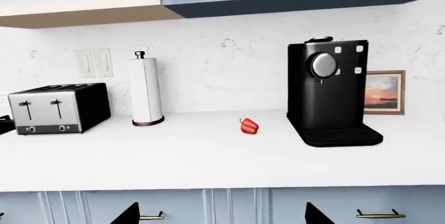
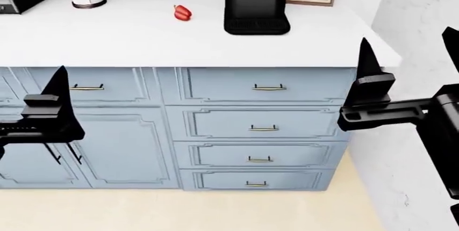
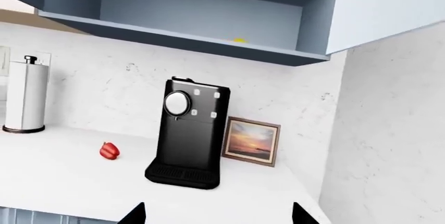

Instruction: Pick the bell pepper from the counter and place it in the cabinet.

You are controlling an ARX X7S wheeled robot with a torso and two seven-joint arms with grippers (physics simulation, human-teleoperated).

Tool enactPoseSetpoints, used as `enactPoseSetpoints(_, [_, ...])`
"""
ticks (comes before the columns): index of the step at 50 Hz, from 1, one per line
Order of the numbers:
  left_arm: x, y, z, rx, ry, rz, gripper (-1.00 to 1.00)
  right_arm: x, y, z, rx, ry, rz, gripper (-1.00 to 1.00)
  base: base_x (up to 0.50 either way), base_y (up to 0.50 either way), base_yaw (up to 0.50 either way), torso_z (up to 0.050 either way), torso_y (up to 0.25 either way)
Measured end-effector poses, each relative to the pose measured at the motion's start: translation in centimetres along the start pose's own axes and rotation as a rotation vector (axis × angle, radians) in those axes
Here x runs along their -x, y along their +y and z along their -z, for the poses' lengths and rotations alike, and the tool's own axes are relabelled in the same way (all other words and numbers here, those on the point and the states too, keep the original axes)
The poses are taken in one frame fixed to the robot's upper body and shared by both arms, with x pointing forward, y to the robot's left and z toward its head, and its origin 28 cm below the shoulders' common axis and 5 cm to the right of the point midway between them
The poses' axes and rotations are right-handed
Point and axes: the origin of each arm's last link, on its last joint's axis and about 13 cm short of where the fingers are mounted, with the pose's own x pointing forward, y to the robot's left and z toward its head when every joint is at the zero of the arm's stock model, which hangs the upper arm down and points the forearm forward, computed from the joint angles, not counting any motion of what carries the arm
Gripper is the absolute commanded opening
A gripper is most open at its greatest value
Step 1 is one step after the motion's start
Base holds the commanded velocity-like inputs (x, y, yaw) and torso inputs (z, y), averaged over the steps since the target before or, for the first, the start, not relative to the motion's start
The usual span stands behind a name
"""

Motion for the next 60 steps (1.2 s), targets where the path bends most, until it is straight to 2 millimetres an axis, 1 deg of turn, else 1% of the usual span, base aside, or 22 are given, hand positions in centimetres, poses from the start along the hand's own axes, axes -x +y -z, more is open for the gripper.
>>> enactPoseSetpoints(28, [0.03, -0.14, -0.09, 0.007, -0.014, 0.002, 1.0, 0.27, -0.05, 0.24, 0.006, -0.004, -0.004, 1.0, 0.28, 0.42, 0.0, 0.0, 0.001])
enactPoseSetpoints(44, [-0.14, -0.12, 0.14, 0.014, -0.017, 0.002, 1.0, 0.16, -0.08, 0.46, 0.008, -0.007, -0.008, 1.0, 0.37, 0.34, 0.0, 0.0, 0.001])
enactPoseSetpoints(60, [-0.27, -0.06, 0.05, 0.017, -0.024, -0.001, 1.0, -0.02, -0.09, 0.52, 0.006, -0.011, -0.013, 1.0, 0.43, 0.25, 0.0, 0.0, 0.001])
